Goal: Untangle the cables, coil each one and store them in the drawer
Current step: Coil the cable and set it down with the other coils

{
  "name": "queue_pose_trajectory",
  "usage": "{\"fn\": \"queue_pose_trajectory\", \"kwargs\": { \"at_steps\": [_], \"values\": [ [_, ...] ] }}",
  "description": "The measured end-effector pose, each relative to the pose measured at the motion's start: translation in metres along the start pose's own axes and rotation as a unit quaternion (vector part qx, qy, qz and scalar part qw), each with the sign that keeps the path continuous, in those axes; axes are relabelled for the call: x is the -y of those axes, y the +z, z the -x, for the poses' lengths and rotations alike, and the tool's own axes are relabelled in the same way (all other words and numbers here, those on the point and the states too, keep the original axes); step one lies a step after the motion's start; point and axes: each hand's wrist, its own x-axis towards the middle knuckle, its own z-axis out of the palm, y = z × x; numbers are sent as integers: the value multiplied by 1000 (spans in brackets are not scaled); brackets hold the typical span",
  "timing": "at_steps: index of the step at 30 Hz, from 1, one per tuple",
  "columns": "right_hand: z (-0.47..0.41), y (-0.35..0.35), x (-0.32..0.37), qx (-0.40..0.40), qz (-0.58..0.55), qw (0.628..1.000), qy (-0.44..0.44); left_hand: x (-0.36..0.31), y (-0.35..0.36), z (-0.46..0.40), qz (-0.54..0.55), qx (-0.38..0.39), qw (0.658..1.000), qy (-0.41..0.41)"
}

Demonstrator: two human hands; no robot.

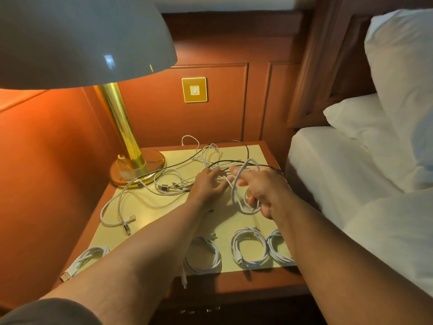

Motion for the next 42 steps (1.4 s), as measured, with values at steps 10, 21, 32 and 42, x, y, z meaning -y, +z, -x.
{"fn": "queue_pose_trajectory", "kwargs": {
  "at_steps": [10,21,32,42],
  "values": [
    [-14,13,-12,-1,425,905,-7,-1,-1,3,-6,-19,1000,13],
    [-17,4,-27,-87,89,972,-197,-1,-1,5,-63,-40,997,9],
    [-7,8,-10,-86,-286,952,-72,-1,-3,8,-74,-45,996,-16],
    [-16,12,-4,-48,-237,968,70,11,-43,11,-284,40,947,142]
  ]
}}
